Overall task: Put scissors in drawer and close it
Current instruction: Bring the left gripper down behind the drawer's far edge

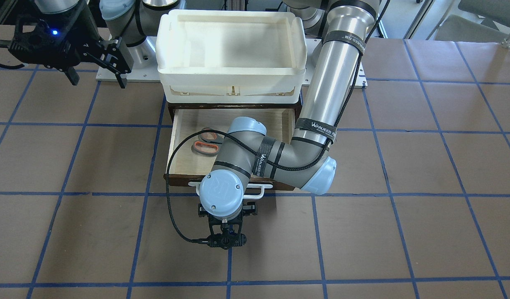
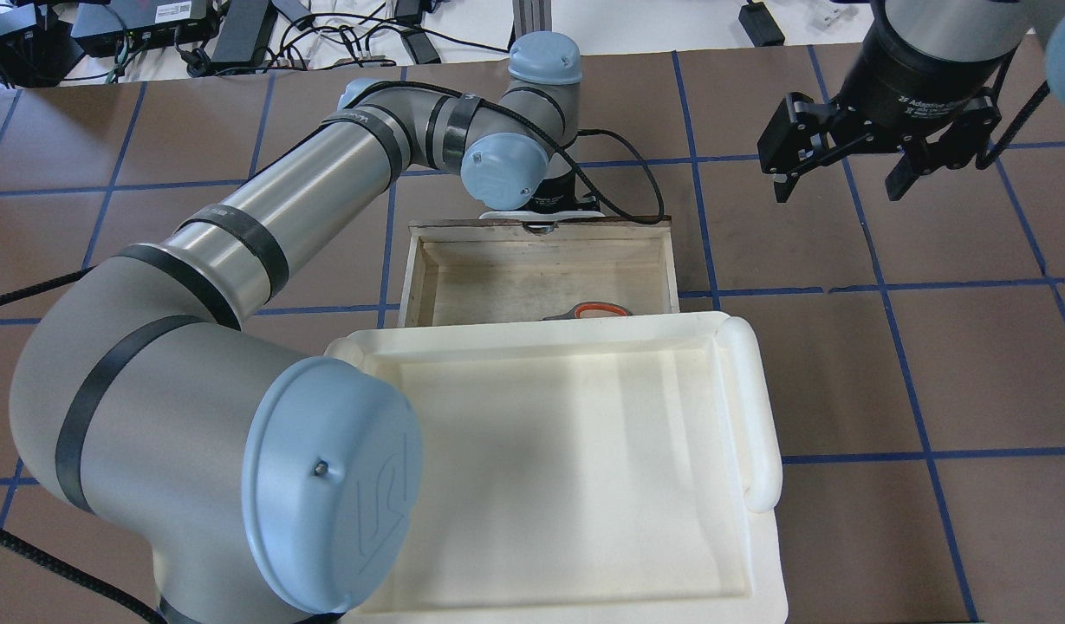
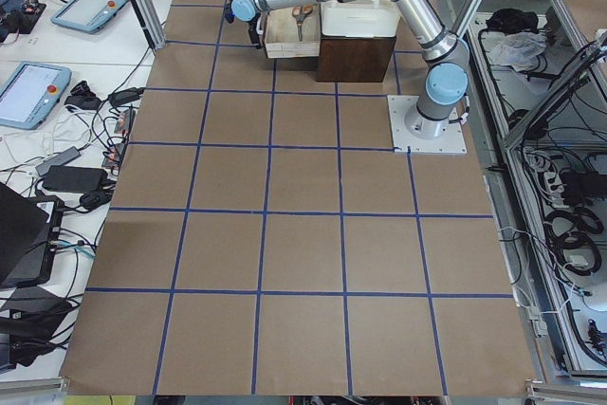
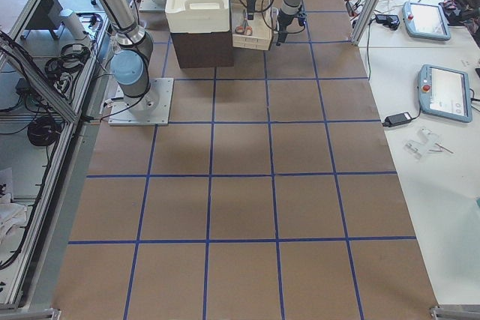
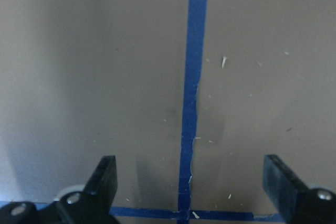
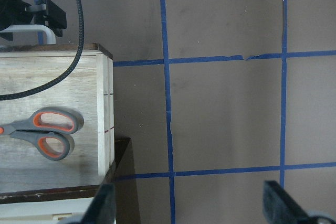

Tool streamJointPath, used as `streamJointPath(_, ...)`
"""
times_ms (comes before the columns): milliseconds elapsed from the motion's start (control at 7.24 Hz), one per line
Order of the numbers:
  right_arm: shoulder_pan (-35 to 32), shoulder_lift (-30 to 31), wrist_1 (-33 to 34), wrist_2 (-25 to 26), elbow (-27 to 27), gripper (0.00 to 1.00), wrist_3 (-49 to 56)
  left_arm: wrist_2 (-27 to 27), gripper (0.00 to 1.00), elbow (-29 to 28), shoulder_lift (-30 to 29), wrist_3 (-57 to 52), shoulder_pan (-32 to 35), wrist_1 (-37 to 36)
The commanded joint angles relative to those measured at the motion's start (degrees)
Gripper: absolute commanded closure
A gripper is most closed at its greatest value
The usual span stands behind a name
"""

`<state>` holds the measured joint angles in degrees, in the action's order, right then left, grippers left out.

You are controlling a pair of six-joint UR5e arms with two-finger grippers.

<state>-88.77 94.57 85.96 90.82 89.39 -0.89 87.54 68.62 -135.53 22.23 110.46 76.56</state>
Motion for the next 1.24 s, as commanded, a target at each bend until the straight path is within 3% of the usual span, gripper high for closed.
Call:
streamJointPath(0, 0.00, 0.09, 0.09, -0.20, 0.70, 0.00, 0.45, -1.58, 0.00, -0.06, 0.44, 0.10, 0.02, 2.45)
streamJointPath(1105, 0.00, 0.09, 0.09, -0.03, 0.79, 0.00, 1.33, -1.67, 0.00, 0.37, 4.57, 2.73, 0.89, 10.27)
